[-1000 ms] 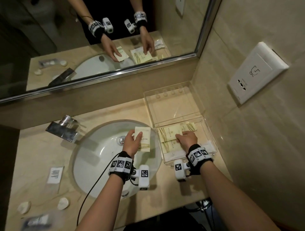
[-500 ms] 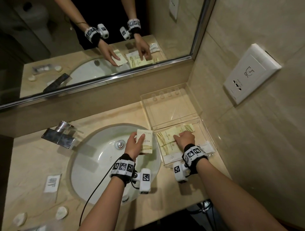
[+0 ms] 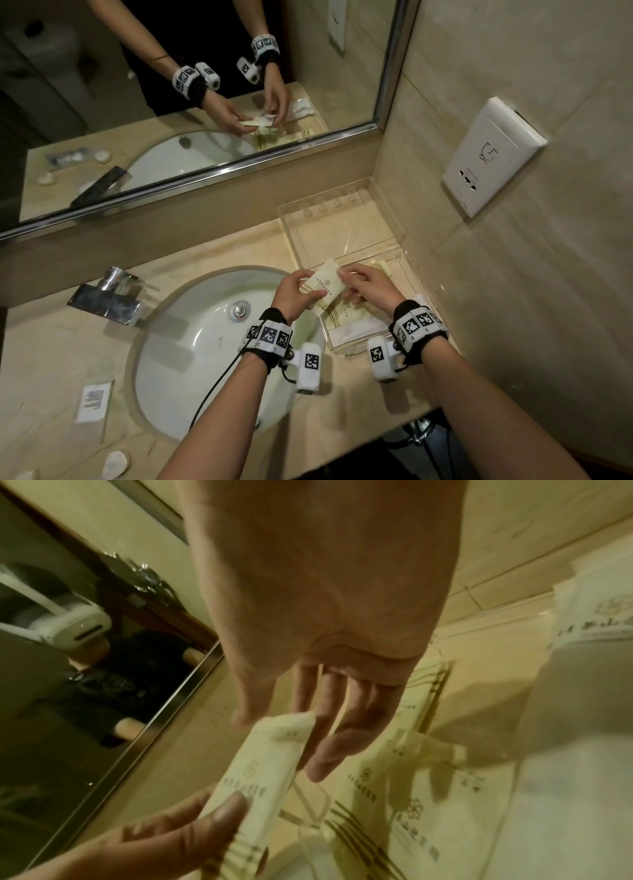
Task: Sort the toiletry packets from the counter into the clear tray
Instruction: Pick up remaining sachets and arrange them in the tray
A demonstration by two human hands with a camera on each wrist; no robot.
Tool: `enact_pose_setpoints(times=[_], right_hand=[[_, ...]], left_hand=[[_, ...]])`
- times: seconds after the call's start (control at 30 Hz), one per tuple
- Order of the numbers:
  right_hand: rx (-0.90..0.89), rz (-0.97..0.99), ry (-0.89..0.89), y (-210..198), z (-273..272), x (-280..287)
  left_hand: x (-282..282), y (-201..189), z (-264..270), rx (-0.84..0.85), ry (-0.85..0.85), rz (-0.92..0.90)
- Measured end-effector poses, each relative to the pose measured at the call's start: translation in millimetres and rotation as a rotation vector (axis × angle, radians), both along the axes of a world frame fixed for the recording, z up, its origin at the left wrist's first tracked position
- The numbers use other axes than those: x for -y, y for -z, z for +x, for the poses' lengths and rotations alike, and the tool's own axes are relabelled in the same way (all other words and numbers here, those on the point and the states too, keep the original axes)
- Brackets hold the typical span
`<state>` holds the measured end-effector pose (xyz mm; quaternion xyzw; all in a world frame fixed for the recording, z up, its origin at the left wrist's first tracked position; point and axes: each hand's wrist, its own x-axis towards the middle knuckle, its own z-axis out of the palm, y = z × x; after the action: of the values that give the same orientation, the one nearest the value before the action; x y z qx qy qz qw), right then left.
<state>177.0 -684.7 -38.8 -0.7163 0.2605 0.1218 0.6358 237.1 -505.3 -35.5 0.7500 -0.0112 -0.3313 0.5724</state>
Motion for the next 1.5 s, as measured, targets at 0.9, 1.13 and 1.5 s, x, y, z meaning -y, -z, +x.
enact_pose_setpoints(times=[0.9,1.13,1.5], right_hand=[[-0.258,-0.551,0.031,24.9,10.3,1.6],[-0.287,-0.576,-0.012,24.1,7.6,3.0],[-0.086,-0.452,0.112,5.0,12.7,4.2]], left_hand=[[10.9,11.6,-23.9,0.234,0.336,0.433],[11.7,13.3,-22.9,0.235,0.33,0.462],[-17.7,-3.0,-18.6,0.223,0.084,0.324]])
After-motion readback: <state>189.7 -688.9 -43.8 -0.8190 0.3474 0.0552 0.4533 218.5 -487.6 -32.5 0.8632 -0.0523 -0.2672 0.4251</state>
